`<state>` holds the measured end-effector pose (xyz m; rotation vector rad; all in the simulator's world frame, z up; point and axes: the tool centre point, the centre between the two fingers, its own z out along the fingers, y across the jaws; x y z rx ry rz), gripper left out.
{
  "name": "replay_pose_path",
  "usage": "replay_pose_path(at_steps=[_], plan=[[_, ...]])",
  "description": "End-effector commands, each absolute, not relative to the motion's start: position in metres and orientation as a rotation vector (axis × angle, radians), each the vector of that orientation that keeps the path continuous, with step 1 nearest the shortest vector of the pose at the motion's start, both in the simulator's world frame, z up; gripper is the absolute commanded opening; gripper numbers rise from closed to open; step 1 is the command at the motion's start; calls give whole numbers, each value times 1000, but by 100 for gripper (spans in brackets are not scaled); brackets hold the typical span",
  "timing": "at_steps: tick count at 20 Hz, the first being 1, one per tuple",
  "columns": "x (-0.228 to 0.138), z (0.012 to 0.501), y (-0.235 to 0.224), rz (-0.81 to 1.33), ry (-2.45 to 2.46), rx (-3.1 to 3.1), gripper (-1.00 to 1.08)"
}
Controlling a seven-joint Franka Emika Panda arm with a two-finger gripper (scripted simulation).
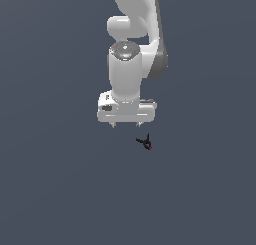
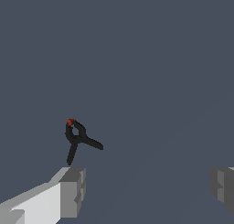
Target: Pick up the object and move it to a goal position.
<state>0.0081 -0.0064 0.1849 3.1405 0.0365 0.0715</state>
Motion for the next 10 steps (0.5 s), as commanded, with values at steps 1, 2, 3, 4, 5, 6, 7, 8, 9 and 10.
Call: replay_pose_path(at_steps=[1, 2, 3, 4, 5, 6, 7, 8, 9, 10], plan=[[8, 185, -6, 72, 36, 3141, 100], [8, 184, -6, 70, 36, 3140, 100], [7, 183, -6, 65, 36, 3140, 100], [6, 181, -5, 58, 36, 3139, 100], [5, 178, -5, 48, 34, 3137, 100], [4, 174, -4, 36, 31, 3136, 100], [2, 171, -4, 25, 27, 3134, 100], [1, 169, -4, 15, 22, 3132, 100], [0, 168, -4, 9, 16, 3131, 100], [-1, 167, -4, 5, 10, 3131, 100]])
